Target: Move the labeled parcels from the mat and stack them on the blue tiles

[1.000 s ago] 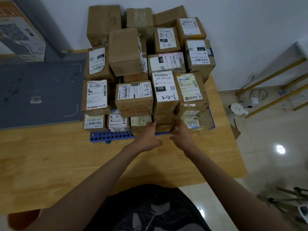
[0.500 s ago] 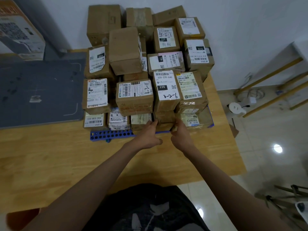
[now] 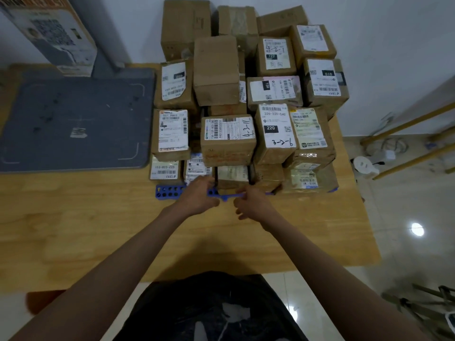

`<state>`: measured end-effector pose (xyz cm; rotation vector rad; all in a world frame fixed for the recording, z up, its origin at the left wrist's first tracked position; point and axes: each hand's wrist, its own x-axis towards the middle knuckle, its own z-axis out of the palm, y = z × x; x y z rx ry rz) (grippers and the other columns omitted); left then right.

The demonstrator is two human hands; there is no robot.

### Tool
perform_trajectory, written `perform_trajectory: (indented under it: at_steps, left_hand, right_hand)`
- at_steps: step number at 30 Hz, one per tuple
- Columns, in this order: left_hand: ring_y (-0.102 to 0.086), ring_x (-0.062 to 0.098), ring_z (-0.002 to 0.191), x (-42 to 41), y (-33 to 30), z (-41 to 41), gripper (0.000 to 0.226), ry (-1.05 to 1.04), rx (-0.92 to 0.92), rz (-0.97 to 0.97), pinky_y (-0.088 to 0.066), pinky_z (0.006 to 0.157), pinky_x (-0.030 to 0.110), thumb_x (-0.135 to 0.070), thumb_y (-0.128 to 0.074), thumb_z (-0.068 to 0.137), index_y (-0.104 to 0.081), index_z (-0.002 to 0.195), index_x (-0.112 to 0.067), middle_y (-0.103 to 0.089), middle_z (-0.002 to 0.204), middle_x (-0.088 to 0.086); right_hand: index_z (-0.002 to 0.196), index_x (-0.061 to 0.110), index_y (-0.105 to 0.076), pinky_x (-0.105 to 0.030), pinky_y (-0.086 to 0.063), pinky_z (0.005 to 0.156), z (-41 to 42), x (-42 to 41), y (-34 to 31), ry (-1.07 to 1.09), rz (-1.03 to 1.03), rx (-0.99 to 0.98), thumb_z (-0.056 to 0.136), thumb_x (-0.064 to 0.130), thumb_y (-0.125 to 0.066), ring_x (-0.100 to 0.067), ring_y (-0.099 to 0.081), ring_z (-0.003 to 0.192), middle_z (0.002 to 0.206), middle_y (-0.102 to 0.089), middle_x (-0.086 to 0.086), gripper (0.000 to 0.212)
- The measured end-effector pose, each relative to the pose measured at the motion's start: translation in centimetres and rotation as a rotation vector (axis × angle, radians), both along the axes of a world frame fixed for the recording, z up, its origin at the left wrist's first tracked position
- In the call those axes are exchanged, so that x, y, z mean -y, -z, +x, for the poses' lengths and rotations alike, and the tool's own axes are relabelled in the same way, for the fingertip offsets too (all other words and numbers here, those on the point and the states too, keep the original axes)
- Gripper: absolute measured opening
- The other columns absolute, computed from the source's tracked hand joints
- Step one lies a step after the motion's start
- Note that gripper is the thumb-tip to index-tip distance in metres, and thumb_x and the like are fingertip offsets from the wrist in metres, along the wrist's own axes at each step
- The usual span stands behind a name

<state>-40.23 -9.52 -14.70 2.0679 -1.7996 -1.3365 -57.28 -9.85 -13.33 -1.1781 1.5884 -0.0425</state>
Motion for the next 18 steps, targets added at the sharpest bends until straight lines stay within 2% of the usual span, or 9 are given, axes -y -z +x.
perform_trajectory:
  at_steps: [3, 7, 9, 12, 14, 16, 18]
  left_hand:
    - [-0.048, 0.026, 0.123, -0.1, -0.1, 3.3, 0.074, -0.056, 0.089, -0.008, -0.045, 0.095, 0.035, -0.026, -0.076, 0.082, -0.039, 0.145, -0.011, -0.04, 0.143, 0.01]
    - [-0.051, 0.022, 0.098, 0.0, -0.2, 6.3, 0.063, -0.124, 0.127, 0.002, -0.041, 0.074, 0.03, -0.022, -0.077, 0.075, -0.051, 0.132, -0.01, -0.042, 0.131, 0.01]
    - [-0.052, 0.025, 0.1, 0.3, -0.2, 7.1, 0.062, -0.112, 0.153, 0.01, -0.042, 0.076, 0.03, -0.022, -0.079, 0.073, -0.052, 0.127, -0.008, -0.042, 0.126, 0.011]
    - [-0.051, 0.026, 0.101, 1.0, 0.0, 7.7, 0.058, -0.076, 0.149, 0.009, -0.043, 0.079, 0.032, -0.021, -0.08, 0.073, -0.053, 0.122, -0.005, -0.042, 0.122, 0.012]
    - [-0.051, 0.025, 0.1, 1.5, 0.1, 7.6, 0.053, -0.057, 0.137, 0.011, -0.047, 0.082, 0.036, -0.021, -0.078, 0.074, -0.055, 0.118, -0.005, -0.041, 0.121, 0.012]
    - [-0.05, 0.028, 0.11, 2.0, 0.3, 7.2, 0.054, -0.025, 0.124, 0.003, -0.047, 0.091, 0.039, -0.021, -0.077, 0.077, -0.054, 0.124, -0.006, -0.043, 0.122, 0.013]
    - [-0.042, 0.029, 0.118, 2.4, 0.4, 6.8, 0.053, 0.025, 0.094, -0.006, -0.046, 0.093, 0.041, -0.019, -0.073, 0.081, -0.054, 0.129, -0.009, -0.049, 0.119, 0.014]
  right_hand:
    - [0.141, 0.01, -0.039, -0.041, -0.06, 0.076, 3.2, 0.9, -0.3, -0.006, 0.022, 0.071, 0.096, 0.01, -0.056, -0.026, -0.066, 0.094, 0.11, -0.062, -0.013, 0.047]
    - [0.14, 0.011, -0.036, -0.043, -0.06, 0.076, 6.4, 2.3, -0.2, -0.06, 0.026, 0.053, 0.099, 0.013, -0.052, -0.027, -0.064, 0.094, 0.097, -0.057, -0.006, 0.044]
    - [0.137, 0.012, -0.039, -0.046, -0.059, 0.079, 7.3, 3.0, 0.0, -0.088, 0.02, 0.004, 0.098, 0.017, -0.053, -0.026, -0.064, 0.09, 0.101, -0.06, -0.008, 0.042]
    - [0.128, 0.01, -0.045, -0.04, -0.056, 0.068, 8.1, 3.7, -0.1, -0.097, 0.007, -0.064, 0.096, 0.02, -0.054, -0.019, -0.056, 0.072, 0.092, -0.058, -0.005, 0.035]
    - [0.128, 0.01, -0.044, -0.041, -0.056, 0.071, 8.5, 3.9, -0.1, -0.09, 0.027, -0.092, 0.096, 0.021, -0.054, -0.022, -0.057, 0.079, 0.101, -0.058, -0.008, 0.035]
    - [0.13, 0.008, -0.042, -0.042, -0.058, 0.075, 9.0, 4.0, 0.0, -0.076, 0.056, -0.105, 0.097, 0.02, -0.053, -0.027, -0.057, 0.089, 0.115, -0.057, -0.013, 0.037]
    - [0.131, 0.007, -0.041, -0.043, -0.058, 0.078, 9.4, 4.0, 0.0, -0.045, 0.066, -0.1, 0.097, 0.018, -0.053, -0.029, -0.057, 0.095, 0.122, -0.056, -0.015, 0.038]
